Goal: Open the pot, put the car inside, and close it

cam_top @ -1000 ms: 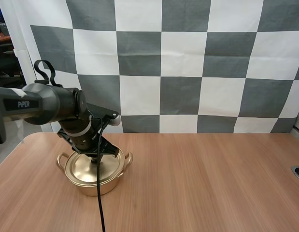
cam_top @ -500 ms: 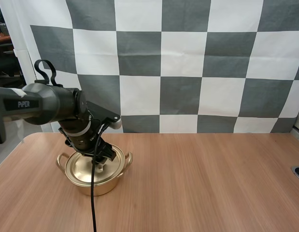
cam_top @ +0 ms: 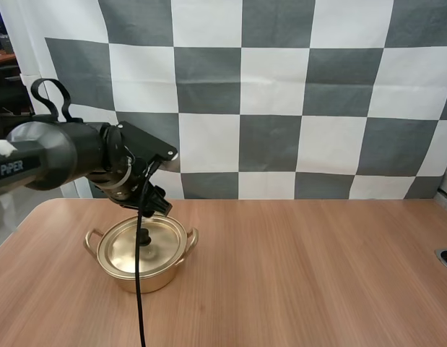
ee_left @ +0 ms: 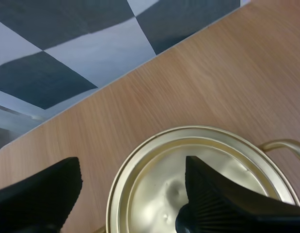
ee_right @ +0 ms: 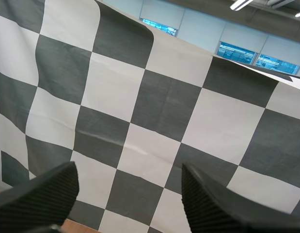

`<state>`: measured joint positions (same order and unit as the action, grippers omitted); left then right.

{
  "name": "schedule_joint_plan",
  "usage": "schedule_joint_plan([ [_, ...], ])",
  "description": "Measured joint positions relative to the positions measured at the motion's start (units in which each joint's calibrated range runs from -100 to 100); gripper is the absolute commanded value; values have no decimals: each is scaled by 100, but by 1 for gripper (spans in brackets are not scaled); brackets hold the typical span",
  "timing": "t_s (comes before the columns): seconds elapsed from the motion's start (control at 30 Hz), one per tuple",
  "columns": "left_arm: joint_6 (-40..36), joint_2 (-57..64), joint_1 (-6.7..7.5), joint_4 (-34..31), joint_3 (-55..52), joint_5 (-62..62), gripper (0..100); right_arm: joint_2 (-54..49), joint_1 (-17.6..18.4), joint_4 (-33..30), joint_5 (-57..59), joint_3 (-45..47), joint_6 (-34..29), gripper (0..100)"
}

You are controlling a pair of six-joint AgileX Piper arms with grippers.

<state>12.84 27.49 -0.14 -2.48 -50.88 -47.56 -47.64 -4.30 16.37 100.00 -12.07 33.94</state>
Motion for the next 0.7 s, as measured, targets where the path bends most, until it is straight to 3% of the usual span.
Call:
schedule_joint_plan([
  [0.03, 0, 63, 0, 0, 88, -123, 86, 0, 0, 0, 0, 0, 0, 100],
  [0.07, 0, 109, 0, 0, 175, -253, 60, 0, 0, 0, 0, 0, 0, 100],
  [0.1, 0, 146, 0, 40, 302, -442, 21, 0, 0, 0, 0, 0, 0, 100],
  [0.13, 0, 192, 0, 106, 444, -682, 2, 0, 0, 0, 0, 0, 0, 100],
  [0.37, -367, 649, 0, 702, 1521, -2039, 0, 0, 0, -13, 0, 0, 0, 100],
  [0.53, -960, 1233, 0, 644, 2228, -2150, 0, 0, 0, -340, -15, 50, 0, 100],
  [0.57, -960, 1233, 0, 644, 2259, -2150, 0, 0, 0, -352, -15, 51, 0, 93],
  [0.6, -1055, 1371, 0, 585, 2403, -2150, 0, 0, 0, -420, 0, 120, 0, 36],
  [0.63, -1109, 1457, 0, 555, 2457, -2150, 0, 0, 0, -459, 0, 150, 0, 1],
  [0.7, -1233, 1765, 0, 399, 2736, -2150, 0, 0, 0, -509, 0, 270, 0, 0],
])
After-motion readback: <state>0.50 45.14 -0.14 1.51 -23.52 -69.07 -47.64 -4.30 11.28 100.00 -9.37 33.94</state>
